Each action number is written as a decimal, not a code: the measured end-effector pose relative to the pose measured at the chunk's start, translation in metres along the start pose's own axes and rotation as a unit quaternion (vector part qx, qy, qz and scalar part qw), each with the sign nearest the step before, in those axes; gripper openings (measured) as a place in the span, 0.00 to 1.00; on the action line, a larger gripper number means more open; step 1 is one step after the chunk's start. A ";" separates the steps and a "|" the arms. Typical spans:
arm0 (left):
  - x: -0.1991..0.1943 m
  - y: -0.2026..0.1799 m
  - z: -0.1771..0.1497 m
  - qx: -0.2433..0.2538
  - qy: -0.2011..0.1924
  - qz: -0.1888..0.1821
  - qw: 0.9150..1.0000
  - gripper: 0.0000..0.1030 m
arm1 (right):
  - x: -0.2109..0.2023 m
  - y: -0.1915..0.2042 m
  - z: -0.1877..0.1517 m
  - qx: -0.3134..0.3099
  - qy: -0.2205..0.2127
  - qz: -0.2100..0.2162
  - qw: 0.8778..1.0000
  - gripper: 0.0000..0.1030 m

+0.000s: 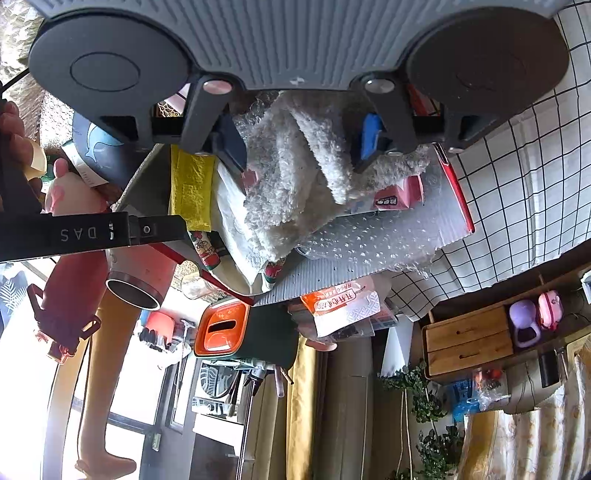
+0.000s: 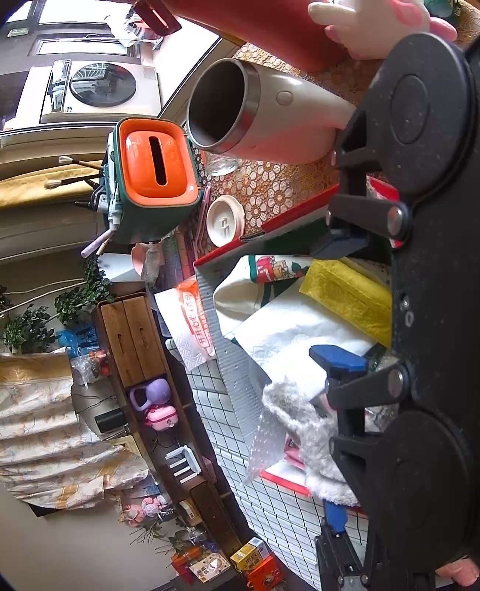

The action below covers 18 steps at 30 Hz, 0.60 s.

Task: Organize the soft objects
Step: 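Open the left tool to drop the fluffy cloth while the right tool releases the yellow pouch into the box, then withdraw both tools from the red box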

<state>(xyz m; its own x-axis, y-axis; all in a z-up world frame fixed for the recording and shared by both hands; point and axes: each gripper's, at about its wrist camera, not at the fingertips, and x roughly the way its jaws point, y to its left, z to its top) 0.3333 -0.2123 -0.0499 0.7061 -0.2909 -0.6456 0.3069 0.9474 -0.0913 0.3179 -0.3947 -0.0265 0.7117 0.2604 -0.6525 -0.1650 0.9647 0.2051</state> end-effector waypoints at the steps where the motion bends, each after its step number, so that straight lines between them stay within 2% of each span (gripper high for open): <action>1: -0.003 0.000 0.000 0.000 -0.002 -0.001 1.000 0.63 | -0.003 0.002 0.000 -0.002 -0.001 0.002 1.000 0.50; 4: -0.013 0.001 -0.002 0.000 -0.006 -0.006 1.000 0.63 | -0.013 0.011 -0.002 -0.008 -0.008 0.010 1.000 0.55; 15: -0.061 0.013 -0.010 -0.014 -0.031 -0.002 0.999 0.64 | -0.052 0.049 -0.017 -0.037 -0.038 0.035 0.998 0.64; 18: -0.075 0.016 -0.013 -0.019 -0.039 -0.003 0.999 0.64 | -0.064 0.060 -0.023 -0.045 -0.052 0.043 0.997 0.69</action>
<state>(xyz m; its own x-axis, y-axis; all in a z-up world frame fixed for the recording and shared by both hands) 0.2766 -0.1735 -0.0129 0.7521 -0.3055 -0.5840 0.2887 0.9493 -0.1247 0.2468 -0.3527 0.0111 0.7581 0.3410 -0.5558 -0.2855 0.9399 0.1873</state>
